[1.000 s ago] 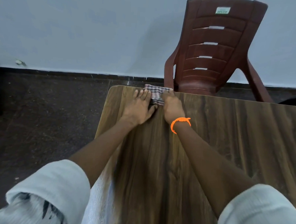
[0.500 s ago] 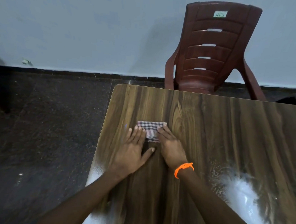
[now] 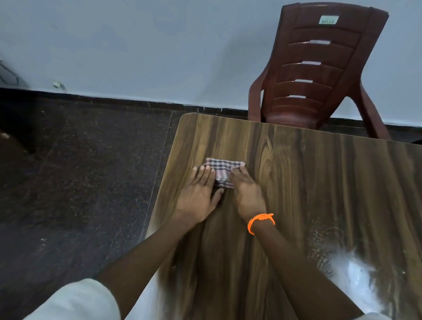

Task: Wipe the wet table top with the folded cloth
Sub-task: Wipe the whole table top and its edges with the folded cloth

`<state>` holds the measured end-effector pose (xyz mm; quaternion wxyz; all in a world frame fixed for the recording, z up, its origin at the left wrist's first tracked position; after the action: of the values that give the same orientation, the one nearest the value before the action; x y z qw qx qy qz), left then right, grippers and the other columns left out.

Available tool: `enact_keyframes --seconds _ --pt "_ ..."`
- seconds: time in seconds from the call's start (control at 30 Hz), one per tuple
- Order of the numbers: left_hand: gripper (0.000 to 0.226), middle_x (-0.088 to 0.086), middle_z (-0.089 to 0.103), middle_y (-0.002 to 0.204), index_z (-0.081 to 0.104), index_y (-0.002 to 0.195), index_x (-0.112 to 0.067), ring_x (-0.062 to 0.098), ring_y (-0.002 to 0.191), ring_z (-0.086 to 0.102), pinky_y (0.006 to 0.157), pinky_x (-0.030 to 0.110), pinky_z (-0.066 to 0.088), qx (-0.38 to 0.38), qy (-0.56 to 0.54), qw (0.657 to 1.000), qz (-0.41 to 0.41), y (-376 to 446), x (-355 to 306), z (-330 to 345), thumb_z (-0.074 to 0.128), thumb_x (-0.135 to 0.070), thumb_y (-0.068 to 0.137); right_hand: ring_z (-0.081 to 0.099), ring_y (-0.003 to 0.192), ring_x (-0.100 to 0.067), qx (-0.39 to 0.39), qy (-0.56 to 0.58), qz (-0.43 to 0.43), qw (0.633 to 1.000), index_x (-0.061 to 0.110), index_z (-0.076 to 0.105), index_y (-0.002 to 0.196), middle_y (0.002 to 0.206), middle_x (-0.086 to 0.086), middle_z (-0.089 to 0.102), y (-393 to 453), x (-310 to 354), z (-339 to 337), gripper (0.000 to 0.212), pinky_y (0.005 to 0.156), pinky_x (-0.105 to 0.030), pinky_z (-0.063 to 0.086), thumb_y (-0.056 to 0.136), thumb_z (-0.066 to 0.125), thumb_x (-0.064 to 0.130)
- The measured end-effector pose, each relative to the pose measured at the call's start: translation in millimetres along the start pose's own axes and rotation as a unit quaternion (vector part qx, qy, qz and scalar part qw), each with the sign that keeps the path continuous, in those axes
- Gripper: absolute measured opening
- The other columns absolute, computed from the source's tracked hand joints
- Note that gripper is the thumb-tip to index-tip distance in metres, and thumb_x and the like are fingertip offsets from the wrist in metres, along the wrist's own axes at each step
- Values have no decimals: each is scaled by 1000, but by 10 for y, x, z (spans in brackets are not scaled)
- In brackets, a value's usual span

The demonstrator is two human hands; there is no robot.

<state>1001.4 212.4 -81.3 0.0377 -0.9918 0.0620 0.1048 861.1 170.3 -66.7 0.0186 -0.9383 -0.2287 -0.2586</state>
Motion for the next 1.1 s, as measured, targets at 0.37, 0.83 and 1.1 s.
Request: enact_keyframes --seconds 0.37,0.83,1.1 --pt "79 21 26 165 26 158 1 28 158 12 128 46 12 24 -33 999 -14 -1170 -673 388 24 -59 106 41 135 -29 28 -8 -8 1000 2 63 121 137 -9 56 -1338 6 -91 53 97 -42 50 71 65 -16" --pt "67 21 35 161 35 155 2 30 154 24 129 44 8 16 -7 1000 -24 -1087 -264 112 38 -46 107 43 130 -42 23 -11 -13 1000 -7 62 119 129 -19 59 -1076 466 64 49 101 -48 45 71 61 -19" --pt "68 19 24 166 25 159 -1 28 158 10 128 48 15 33 -47 997 -53 -2034 -680 421 23 -47 110 41 133 -36 71 -30 -63 995 -3 61 121 135 -17 55 -2005 547 11 52 97 -46 49 70 66 -14"
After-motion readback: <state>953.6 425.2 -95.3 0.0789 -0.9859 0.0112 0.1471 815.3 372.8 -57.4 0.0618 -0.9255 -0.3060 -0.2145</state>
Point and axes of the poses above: each hand's wrist, its own y-axis towards the middle knuckle, its own z-axis out of the palm, x = y × z, the point moved 5 cm from there along y, towards the middle knuckle
